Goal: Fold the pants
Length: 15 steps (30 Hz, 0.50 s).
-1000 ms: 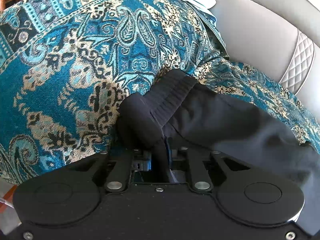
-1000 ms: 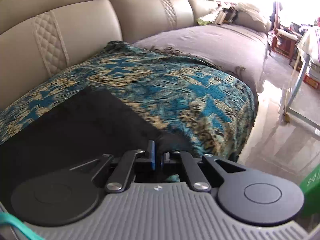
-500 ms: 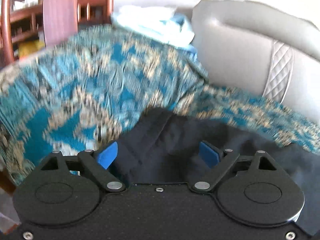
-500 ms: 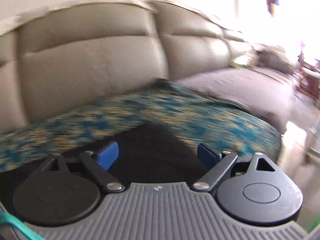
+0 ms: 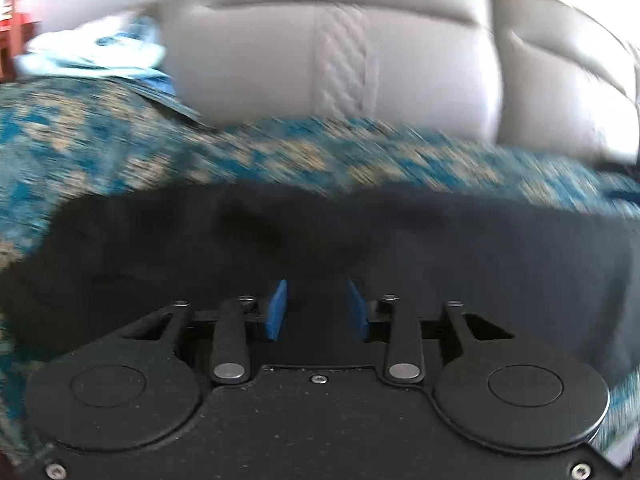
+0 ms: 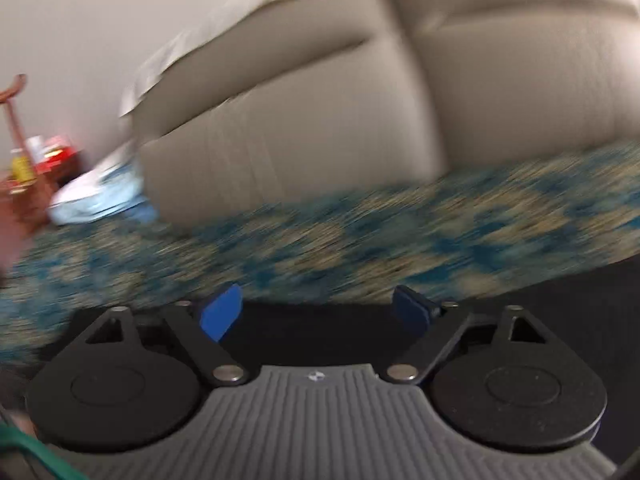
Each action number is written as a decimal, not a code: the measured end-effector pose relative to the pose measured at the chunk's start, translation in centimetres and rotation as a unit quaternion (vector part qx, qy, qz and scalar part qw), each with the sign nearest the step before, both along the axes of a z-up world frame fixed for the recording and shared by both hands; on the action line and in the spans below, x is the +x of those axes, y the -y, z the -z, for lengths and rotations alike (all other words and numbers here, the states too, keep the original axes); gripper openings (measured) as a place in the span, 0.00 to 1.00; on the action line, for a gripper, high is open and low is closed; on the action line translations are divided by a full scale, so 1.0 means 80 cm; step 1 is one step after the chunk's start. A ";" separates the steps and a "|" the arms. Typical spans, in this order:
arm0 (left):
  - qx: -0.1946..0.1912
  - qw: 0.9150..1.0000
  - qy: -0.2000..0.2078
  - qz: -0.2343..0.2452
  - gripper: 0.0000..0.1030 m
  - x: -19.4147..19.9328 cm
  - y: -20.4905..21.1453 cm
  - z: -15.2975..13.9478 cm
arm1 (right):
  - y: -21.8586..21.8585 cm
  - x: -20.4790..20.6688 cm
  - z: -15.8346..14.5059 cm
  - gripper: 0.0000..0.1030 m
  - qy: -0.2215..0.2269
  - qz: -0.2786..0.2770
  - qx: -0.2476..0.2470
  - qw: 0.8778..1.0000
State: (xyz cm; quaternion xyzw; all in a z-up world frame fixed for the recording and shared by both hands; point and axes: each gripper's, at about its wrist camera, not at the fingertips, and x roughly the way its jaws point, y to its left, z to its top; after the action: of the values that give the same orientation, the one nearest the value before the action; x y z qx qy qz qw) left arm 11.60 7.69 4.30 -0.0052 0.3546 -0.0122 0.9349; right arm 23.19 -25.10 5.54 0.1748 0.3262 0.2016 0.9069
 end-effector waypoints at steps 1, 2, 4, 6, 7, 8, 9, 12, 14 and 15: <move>-0.001 1.000 -0.003 0.013 0.58 -0.004 0.010 0.010 | -0.010 0.008 0.003 0.80 -0.015 -0.015 0.015 1.000; -0.002 1.000 -0.002 0.023 0.62 -0.009 0.016 0.020 | -0.024 0.019 0.006 0.79 -0.032 -0.030 0.030 0.999; 0.015 0.999 0.017 0.039 0.72 -0.027 0.033 0.032 | -0.050 0.044 0.006 0.73 -0.059 -0.055 0.046 0.996; 0.042 0.997 0.034 0.049 0.75 -0.040 0.045 0.041 | -0.079 0.075 0.007 0.72 -0.088 -0.078 0.049 0.992; 0.045 0.997 0.042 0.050 0.78 -0.045 0.049 0.044 | -0.096 0.086 0.009 0.69 -0.108 -0.084 0.044 0.990; 0.041 0.997 0.043 0.049 0.79 -0.047 0.051 0.046 | -0.111 0.101 0.011 0.67 -0.129 -0.086 0.034 0.987; 0.037 0.997 0.042 0.047 0.80 -0.048 0.052 0.048 | -0.128 0.116 0.014 0.62 -0.154 -0.086 0.019 0.984; 0.031 0.998 0.040 0.043 0.83 -0.048 0.052 0.050 | -0.176 0.150 0.024 0.58 -0.219 -0.091 -0.030 0.971; 0.030 0.998 0.040 0.042 0.84 -0.046 0.049 0.051 | -0.204 0.160 0.030 0.57 -0.250 -0.104 -0.050 0.961; 0.031 0.998 0.041 0.042 0.85 -0.045 0.047 0.051 | -0.215 0.162 0.033 0.57 -0.261 -0.110 -0.053 0.957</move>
State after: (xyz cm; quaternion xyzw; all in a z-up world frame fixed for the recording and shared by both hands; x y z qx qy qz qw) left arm 7.97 3.90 0.24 0.0391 0.3161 -0.0408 0.9470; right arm 36.14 -7.93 2.86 0.1358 0.5793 0.2296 0.7702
